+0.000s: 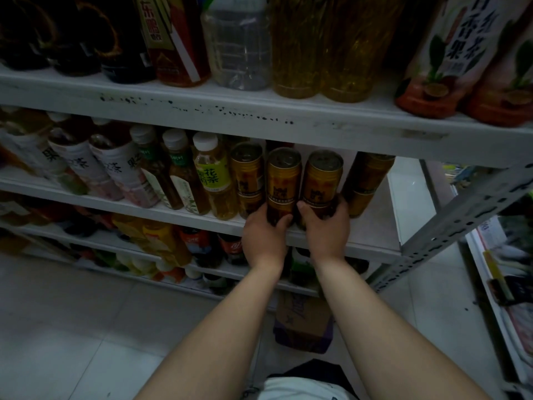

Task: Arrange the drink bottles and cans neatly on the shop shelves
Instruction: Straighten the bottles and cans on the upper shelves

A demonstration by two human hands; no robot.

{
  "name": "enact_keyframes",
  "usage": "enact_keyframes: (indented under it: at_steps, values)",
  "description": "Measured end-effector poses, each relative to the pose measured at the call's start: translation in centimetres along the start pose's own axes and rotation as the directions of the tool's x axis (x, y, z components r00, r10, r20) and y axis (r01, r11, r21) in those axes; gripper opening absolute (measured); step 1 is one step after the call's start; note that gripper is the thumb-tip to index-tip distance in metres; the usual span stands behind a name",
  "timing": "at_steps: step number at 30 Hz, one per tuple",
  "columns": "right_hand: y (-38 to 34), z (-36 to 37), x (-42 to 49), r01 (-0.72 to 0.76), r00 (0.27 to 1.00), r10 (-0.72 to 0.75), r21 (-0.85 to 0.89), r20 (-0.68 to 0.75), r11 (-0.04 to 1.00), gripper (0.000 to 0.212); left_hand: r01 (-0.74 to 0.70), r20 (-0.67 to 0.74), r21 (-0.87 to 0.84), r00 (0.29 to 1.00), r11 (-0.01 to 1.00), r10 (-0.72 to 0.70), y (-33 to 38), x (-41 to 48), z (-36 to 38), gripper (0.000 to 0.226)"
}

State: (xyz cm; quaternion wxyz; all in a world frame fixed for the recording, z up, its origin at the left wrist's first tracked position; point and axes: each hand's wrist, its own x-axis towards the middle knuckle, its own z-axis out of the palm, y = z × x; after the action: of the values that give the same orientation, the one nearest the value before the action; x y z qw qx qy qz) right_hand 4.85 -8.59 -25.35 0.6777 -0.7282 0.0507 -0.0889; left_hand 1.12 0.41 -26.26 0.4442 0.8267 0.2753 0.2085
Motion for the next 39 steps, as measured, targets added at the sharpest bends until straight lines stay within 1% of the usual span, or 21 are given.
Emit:
enact_keyframes:
  at_steps: [5,9,10,12,13,14,15,16,17,18,20,21,22,24,26,29,31,33,34,37,39]
  values:
    - [0.0,0.1,-0.1,0.005,1.000,-0.006,0.017,0.024,1.000,0.057,-0.039,-0.024,0.042,0.999,0.998,0.040,-0.2,0.1,0.2,0.040]
    - [0.1,-1.1,-0.4,-0.005,0.997,0.007,-0.026,0.076,1.000,0.057,0.001,-0.008,-0.007,1.000,1.000,-0.001,-0.4,0.0,0.1,0.041]
    - [0.3,-1.9,-0.5,0.004,0.999,-0.002,-0.045,0.038,0.999,0.054,0.002,0.003,0.001,1.000,1.000,-0.002,-0.6,0.0,0.0,0.040]
    - [0.5,-4.0,-0.3,0.037,0.991,-0.041,-0.034,-0.127,0.999,0.042,0.000,0.018,0.038,1.000,0.999,-0.001,-1.5,-0.1,-0.4,0.035]
    - [0.4,-5.1,0.3,0.051,0.978,-0.054,-0.020,-0.203,0.999,0.039,0.002,0.023,0.061,1.000,0.998,-0.004,-1.8,-0.1,-0.6,0.032]
    - [0.3,-6.1,1.3,0.046,0.970,-0.049,-0.017,-0.237,0.999,0.043,0.008,0.032,0.087,0.999,0.996,-0.010,-2.1,-0.1,-0.9,0.030]
    - [0.0,-7.0,2.6,0.015,0.976,-0.020,-0.025,-0.219,1.000,0.052,0.014,0.045,0.110,0.999,0.994,-0.020,-2.3,-0.2,-1.0,0.030]
    - [-0.4,-7.6,4.0,-0.031,0.987,0.024,-0.044,-0.162,0.999,0.064,0.020,0.058,0.125,0.998,0.992,-0.028,-2.3,-0.2,-1.2,0.029]
    - [-0.6,-8.1,5.4,-0.076,0.994,0.069,-0.077,-0.085,0.994,0.074,0.024,0.069,0.132,0.997,0.991,-0.033,-2.3,-0.2,-1.2,0.029]
    - [-0.8,-8.5,6.7,-0.106,0.994,0.106,-0.116,-0.002,0.988,0.077,0.027,0.078,0.134,0.996,0.991,-0.038,-2.2,-0.2,-1.3,0.027]
    - [-1.0,-8.9,8.3,-0.138,0.975,0.161,-0.153,0.151,0.979,0.065,0.026,0.105,0.134,0.994,0.991,-0.040,-2.0,-0.1,-1.6,0.024]
    - [-1.0,-9.1,8.7,-0.155,0.964,0.182,-0.150,0.195,0.977,0.057,0.021,0.126,0.135,0.991,0.991,-0.038,-1.9,0.0,-1.7,0.023]
    - [-0.9,-9.2,8.9,-0.165,0.957,0.194,-0.146,0.216,0.975,0.052,0.017,0.149,0.137,0.988,0.990,-0.038,-1.9,0.2,-1.8,0.023]
    - [-0.9,-9.2,8.8,-0.158,0.956,0.191,-0.159,0.222,0.975,0.054,0.025,0.185,0.141,0.981,0.990,-0.051,-1.9,0.4,-2.1,0.022]
    - [-1.0,-9.1,8.1,-0.121,0.969,0.154,-0.175,0.192,0.977,0.059,0.039,0.197,0.137,0.978,0.990,-0.066,-1.9,0.5,-2.3,0.022]
    - [-1.0,-8.7,6.3,-0.033,0.991,0.060,-0.217,0.117,0.976,0.055,0.036,0.189,0.128,0.980,0.991,-0.060,-2.2,0.3,-2.5,0.021]
    - [-1.0,-8.3,4.9,0.024,0.997,-0.004,-0.269,0.075,0.963,0.049,0.038,0.187,0.119,0.981,0.992,-0.060,-2.3,0.1,-2.6,0.021]
    - [-1.1,-7.9,3.5,0.069,0.998,-0.069,-0.274,0.010,0.959,0.038,0.046,0.187,0.105,0.980,0.993,-0.065,-2.5,0.0,-2.7,0.021]
    - [-1.1,-7.7,3.0,0.088,0.995,-0.098,-0.265,-0.026,0.960,0.036,0.047,0.188,0.097,0.980,0.994,-0.064,-2.5,-0.1,-2.8,0.020]
    - [-0.7,-7.0,2.0,0.091,0.990,-0.111,-0.217,-0.082,0.972,0.035,0.026,0.192,0.072,0.981,0.997,-0.040,-2.7,-0.4,-3.2,0.018]
    - [-0.8,-6.8,1.8,0.094,0.992,-0.109,-0.203,-0.064,0.975,0.033,0.021,0.197,0.066,0.980,0.998,-0.034,-2.8,-0.5,-3.5,0.015]
